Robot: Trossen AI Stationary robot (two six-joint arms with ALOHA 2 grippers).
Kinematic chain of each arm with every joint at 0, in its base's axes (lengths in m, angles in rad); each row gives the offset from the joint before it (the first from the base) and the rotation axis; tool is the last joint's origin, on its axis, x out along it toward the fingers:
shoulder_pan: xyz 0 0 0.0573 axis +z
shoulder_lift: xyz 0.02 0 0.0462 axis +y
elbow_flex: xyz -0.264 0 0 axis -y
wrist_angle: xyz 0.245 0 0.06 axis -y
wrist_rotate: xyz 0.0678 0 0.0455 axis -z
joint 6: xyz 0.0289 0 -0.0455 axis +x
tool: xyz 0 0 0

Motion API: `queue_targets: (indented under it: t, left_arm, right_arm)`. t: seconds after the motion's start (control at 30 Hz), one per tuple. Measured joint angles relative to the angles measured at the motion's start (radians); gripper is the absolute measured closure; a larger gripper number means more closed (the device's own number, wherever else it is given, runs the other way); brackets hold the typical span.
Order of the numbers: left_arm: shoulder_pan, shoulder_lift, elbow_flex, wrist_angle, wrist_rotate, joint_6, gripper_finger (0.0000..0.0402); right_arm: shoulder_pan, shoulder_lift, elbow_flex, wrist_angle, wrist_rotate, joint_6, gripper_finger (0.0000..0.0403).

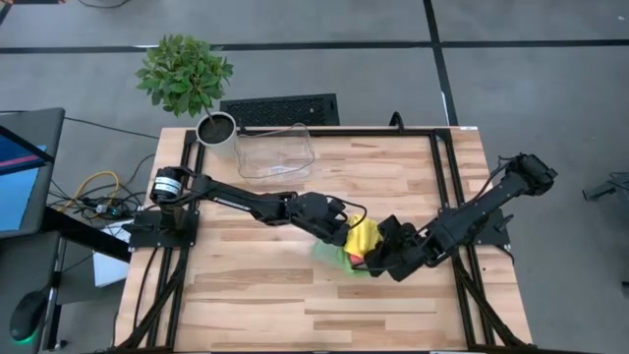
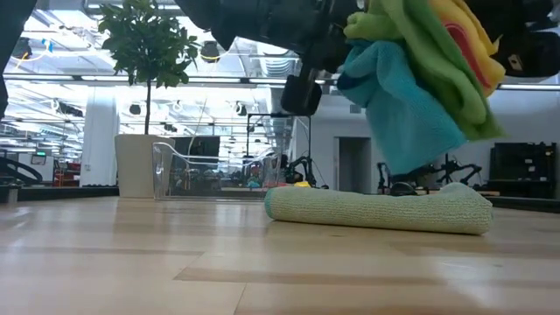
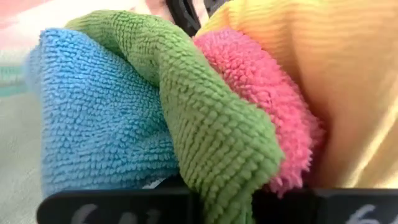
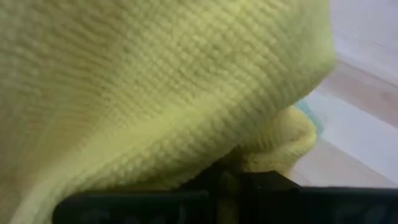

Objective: Fold microfiber towels
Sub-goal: Stack the stacked microfiber cloths on the light green microfiber cloth

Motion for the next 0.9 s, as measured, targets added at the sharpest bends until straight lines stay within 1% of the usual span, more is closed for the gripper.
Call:
queue_targets:
  t: [0.07, 0.17, 0.3, 0.5, 0.6, 0.7, 0.8, 0.9]
  left_arm:
    - [0.0, 0.017, 0.002, 0.033, -0.012, 0.0, 0.0371]
    - [0.004, 0.041, 0.01, 0.06, -0.005, -0.02, 0.0371]
    - [0.003, 0.09, 0.064, 0.041, 0.046, -0.022, 0.0371]
    - [0.016, 0.095, 0.071, -0.076, 0.013, 0.009, 0.0369]
    - [0.02, 0.097, 0.071, -0.085, 0.008, 0.01, 0.0368]
    - [0.022, 0.097, 0.071, -0.113, -0.001, 0.048, 0.0368]
    - [0.028, 0.097, 0.07, -0.191, -0.006, 0.078, 0.0367]
    - [0.029, 0.097, 0.07, -0.271, -0.035, 0.092, 0.0365]
  right_arm:
    - [0.002, 0.0, 0.0, -0.008, 0.005, 0.006, 0.0365]
    - [0.003, 0.0, 0.0, -0.016, 0.0, 0.013, 0.0365]
    - [0.004, 0.0, -0.001, -0.042, -0.015, 0.022, 0.0365]
    - [0.004, 0.001, -0.001, -0.066, 0.003, 0.03, 0.0365]
    - [0.003, 0.001, 0.0, -0.069, 0.009, 0.029, 0.0363]
    - [-0.001, 0.002, 0.0, -0.069, 0.009, 0.026, 0.036]
    - [-0.006, 0.023, 0.0, -0.054, 0.013, 0.024, 0.0358]
    - [-0.015, 0.057, 0.001, -0.045, 0.013, 0.022, 0.0358]
